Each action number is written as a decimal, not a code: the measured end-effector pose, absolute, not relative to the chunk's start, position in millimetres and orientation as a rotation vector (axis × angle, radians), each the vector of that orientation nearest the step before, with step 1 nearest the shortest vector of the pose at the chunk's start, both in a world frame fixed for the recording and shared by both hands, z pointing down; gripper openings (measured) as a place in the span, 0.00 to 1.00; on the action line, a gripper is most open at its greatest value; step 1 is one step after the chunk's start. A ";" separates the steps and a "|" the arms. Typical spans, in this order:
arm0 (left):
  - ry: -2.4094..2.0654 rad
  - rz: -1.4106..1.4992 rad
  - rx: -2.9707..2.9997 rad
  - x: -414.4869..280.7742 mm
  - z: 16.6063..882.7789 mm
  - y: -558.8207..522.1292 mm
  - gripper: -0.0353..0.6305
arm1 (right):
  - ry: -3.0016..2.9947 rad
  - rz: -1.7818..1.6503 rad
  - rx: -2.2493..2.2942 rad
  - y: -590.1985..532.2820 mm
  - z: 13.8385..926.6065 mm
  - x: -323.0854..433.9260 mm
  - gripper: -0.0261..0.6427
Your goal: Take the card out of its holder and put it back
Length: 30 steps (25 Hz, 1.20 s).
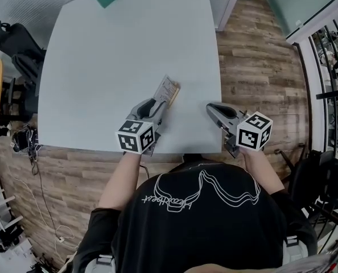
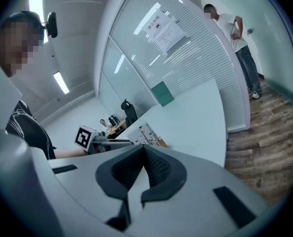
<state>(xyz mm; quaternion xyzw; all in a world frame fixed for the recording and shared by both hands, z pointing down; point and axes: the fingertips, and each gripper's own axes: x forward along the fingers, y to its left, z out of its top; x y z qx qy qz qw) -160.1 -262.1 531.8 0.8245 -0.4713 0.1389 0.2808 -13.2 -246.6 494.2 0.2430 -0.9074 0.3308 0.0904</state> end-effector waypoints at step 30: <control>-0.831 -0.024 2.721 -187.9 314.9 23.3 0.07 | -3.074 0.530 0.810 16.0 334.4 -131.9 0.05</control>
